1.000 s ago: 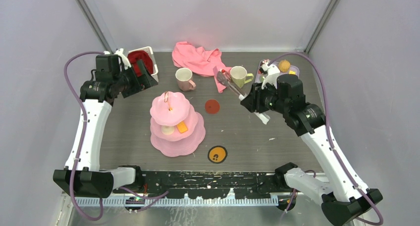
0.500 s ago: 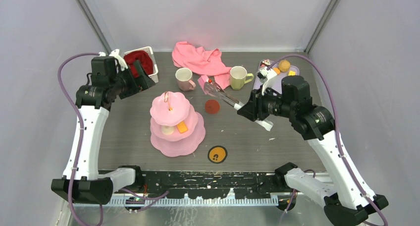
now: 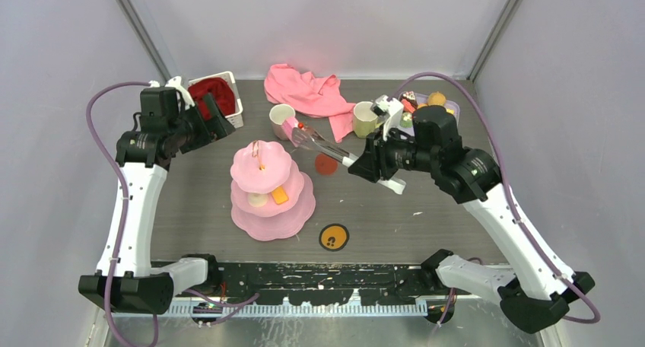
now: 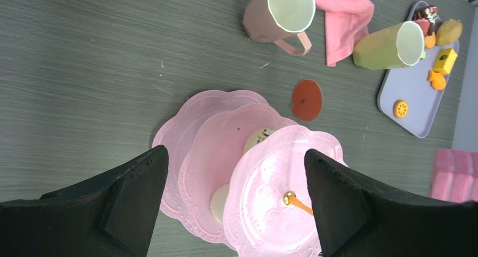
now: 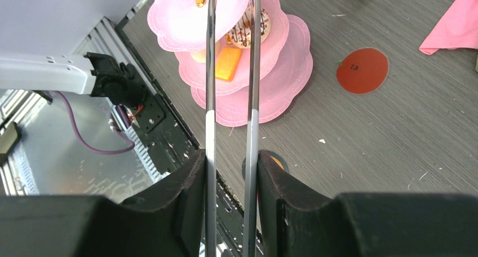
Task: Serve the afternoon tea
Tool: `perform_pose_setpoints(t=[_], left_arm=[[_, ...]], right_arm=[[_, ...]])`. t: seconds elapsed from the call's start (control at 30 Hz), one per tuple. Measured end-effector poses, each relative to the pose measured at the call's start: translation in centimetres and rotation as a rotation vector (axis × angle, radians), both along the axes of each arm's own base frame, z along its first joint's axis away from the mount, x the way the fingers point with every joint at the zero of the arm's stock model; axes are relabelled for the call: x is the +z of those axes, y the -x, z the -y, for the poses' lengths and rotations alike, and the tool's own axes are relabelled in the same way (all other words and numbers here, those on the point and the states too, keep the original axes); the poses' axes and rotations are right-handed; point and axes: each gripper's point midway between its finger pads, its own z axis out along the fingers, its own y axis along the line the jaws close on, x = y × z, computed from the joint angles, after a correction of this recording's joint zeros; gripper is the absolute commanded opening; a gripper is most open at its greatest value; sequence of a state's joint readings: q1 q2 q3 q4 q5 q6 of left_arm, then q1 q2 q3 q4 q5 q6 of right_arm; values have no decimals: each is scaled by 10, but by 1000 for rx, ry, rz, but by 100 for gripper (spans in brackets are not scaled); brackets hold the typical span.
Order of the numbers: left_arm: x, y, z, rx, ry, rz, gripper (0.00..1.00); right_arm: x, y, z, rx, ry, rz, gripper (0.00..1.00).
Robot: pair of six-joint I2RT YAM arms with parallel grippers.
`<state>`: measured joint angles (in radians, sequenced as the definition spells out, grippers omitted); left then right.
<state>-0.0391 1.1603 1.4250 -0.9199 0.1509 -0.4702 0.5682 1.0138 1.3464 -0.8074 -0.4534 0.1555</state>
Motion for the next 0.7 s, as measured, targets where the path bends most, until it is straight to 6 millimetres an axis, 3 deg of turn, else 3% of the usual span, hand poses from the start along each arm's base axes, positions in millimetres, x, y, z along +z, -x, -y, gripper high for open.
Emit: perform_pose_setpoints(t=[0.43, 0.7], left_arm=[[5, 3, -9, 58, -19, 19, 89], [7, 2, -10, 64, -21, 28, 89]], right_arm=[[-37, -6, -45, 99, 130, -31, 1], [-39, -12, -62, 134, 148, -11, 1]])
